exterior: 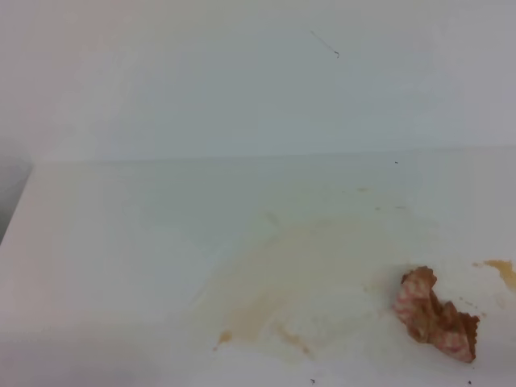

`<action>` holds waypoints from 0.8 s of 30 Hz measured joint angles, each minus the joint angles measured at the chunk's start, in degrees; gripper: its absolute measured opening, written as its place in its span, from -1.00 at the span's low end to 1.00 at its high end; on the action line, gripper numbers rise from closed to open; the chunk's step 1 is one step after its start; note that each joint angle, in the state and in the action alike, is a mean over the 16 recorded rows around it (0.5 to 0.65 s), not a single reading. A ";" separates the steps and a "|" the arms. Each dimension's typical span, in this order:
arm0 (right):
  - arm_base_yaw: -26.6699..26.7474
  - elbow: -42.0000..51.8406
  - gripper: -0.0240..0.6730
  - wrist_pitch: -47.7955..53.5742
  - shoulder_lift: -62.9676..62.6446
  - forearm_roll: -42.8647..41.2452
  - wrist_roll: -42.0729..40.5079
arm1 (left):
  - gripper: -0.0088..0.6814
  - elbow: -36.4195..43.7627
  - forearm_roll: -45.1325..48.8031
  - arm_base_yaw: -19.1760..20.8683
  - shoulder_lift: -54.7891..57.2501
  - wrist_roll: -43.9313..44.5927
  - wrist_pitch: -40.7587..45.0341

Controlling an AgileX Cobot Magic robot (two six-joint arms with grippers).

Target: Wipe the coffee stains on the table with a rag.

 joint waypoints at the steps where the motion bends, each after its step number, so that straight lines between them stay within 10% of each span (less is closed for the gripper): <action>1: -0.03 0.06 -0.93 -0.06 0.02 0.01 0.00 | -0.99 0.00 0.00 0.00 0.00 0.00 0.00; 24: -0.07 1.29 -0.93 -5.38 0.08 -1.96 -0.13 | -0.99 -0.44 0.00 0.00 -0.01 0.00 0.11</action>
